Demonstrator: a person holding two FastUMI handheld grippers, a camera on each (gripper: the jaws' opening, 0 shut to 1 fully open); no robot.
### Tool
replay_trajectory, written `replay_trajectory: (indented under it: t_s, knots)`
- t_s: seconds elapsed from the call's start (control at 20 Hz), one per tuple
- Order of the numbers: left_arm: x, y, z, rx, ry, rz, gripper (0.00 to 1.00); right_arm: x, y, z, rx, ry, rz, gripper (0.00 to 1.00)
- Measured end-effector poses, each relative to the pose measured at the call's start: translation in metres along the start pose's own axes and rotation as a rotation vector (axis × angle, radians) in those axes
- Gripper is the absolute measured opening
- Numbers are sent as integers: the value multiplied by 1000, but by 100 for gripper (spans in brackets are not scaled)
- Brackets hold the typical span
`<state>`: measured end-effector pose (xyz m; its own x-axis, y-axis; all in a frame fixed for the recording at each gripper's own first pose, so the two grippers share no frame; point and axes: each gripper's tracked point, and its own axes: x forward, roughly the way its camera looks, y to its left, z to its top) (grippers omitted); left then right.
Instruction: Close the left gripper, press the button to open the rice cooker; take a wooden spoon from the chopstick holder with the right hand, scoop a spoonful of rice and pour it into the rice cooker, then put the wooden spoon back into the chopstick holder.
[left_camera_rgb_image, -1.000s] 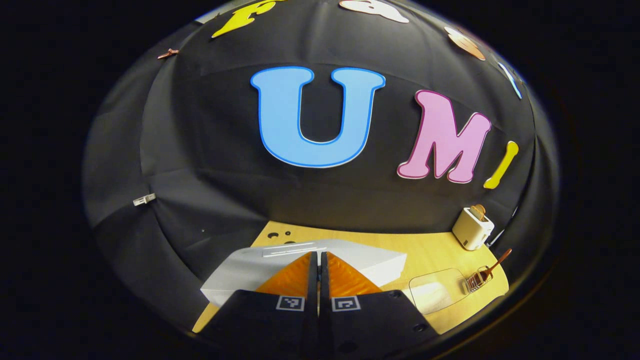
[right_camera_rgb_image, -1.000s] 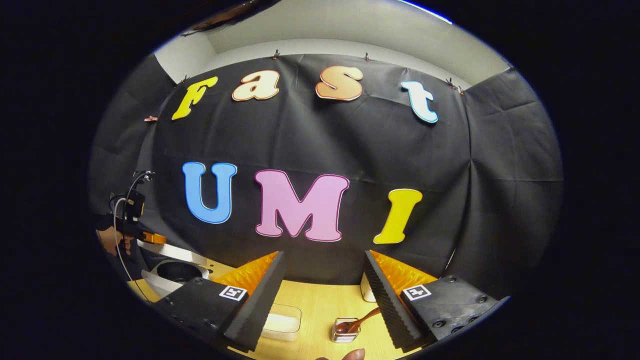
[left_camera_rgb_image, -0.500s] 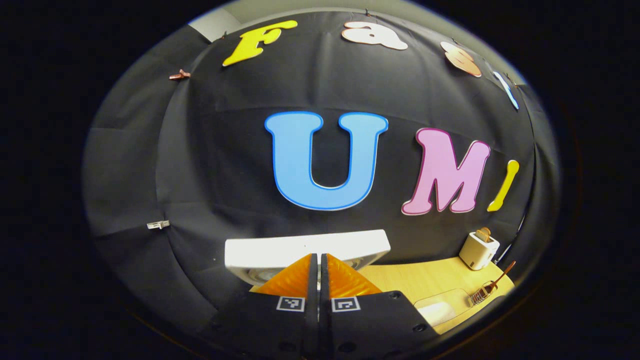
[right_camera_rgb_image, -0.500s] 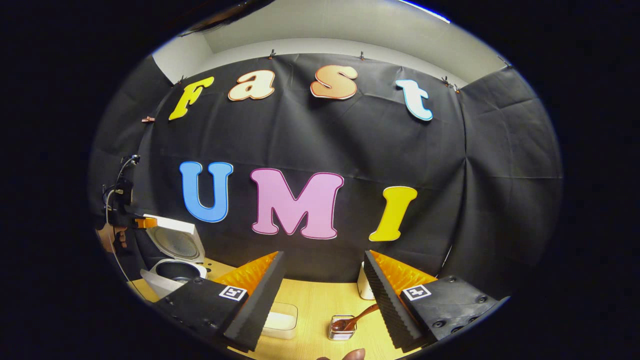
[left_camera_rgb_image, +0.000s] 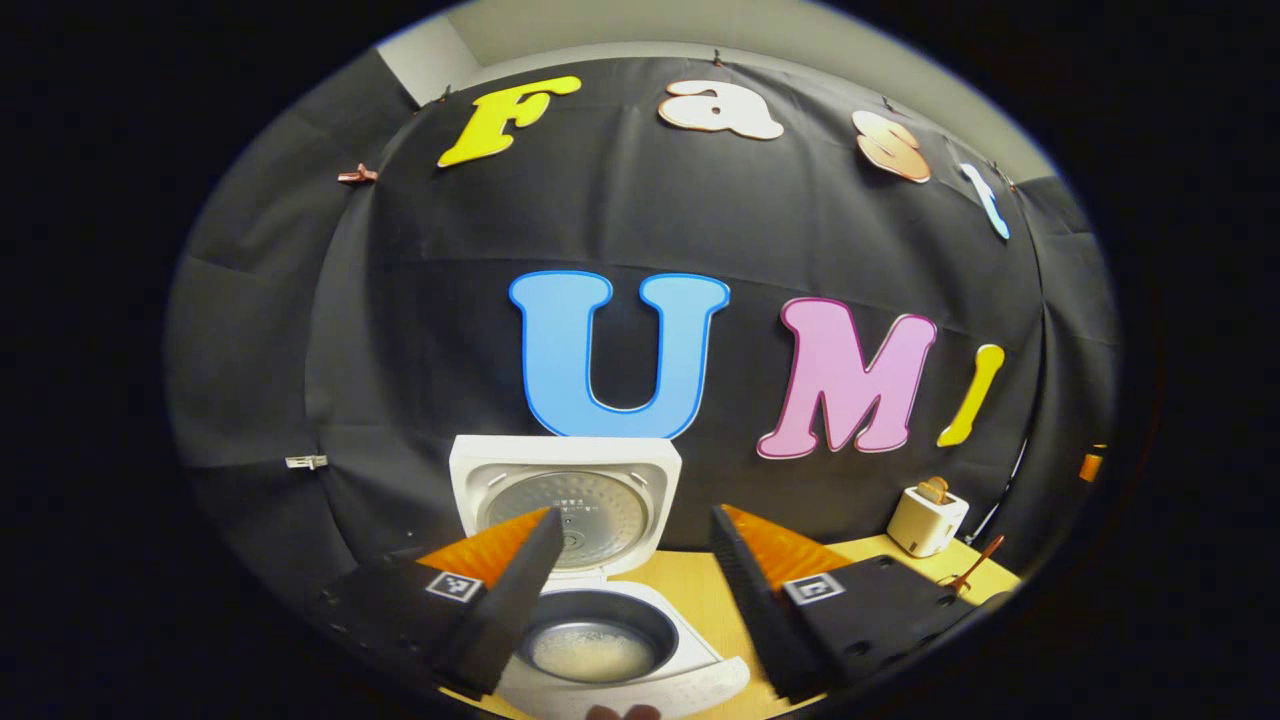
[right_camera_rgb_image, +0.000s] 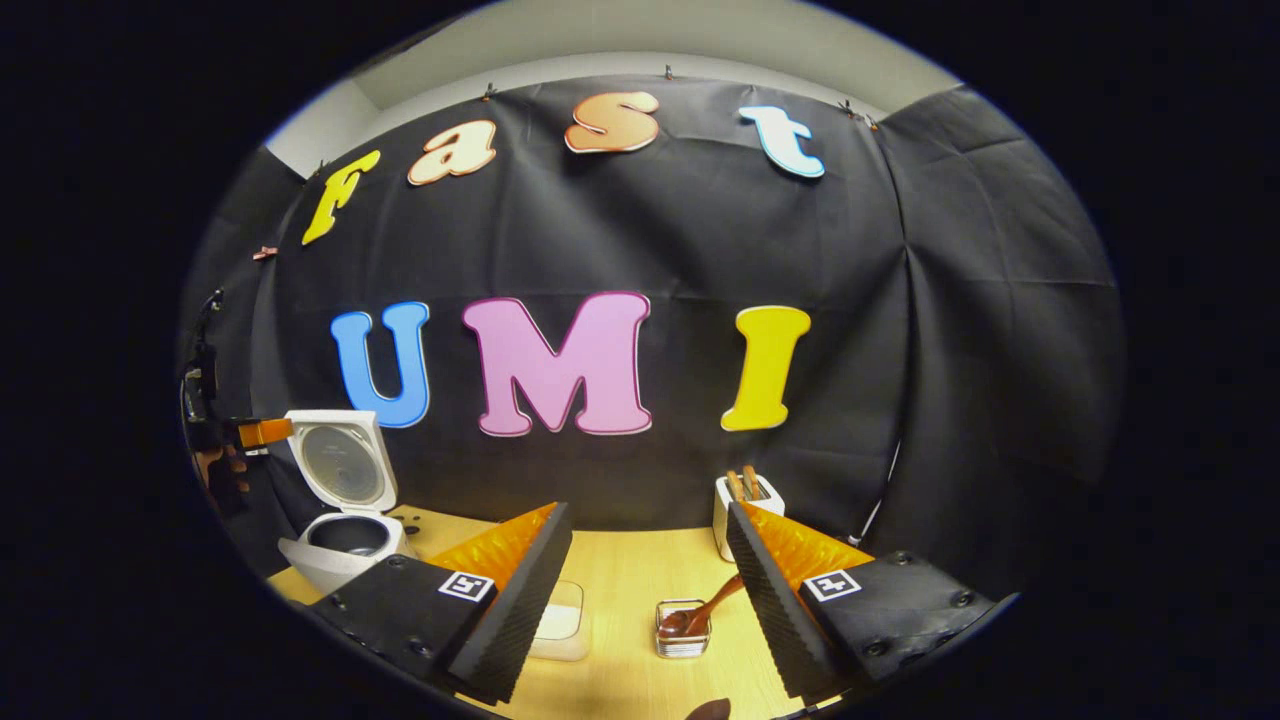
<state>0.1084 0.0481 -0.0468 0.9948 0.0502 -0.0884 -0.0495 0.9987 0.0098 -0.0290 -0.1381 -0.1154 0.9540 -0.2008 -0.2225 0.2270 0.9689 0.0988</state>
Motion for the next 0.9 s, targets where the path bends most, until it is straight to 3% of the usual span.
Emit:
replay_trajectory:
  t_s: [0.45, 0.9]
  knots:
    - [-33, -83, -29, 6, 28, -110, 97, 61, -38, -124, 137, 159, 41, 89]
    - [-28, -115, -68, 19, 114, -101, 98, 126, -62, -215, 222, 246, 48, 89]
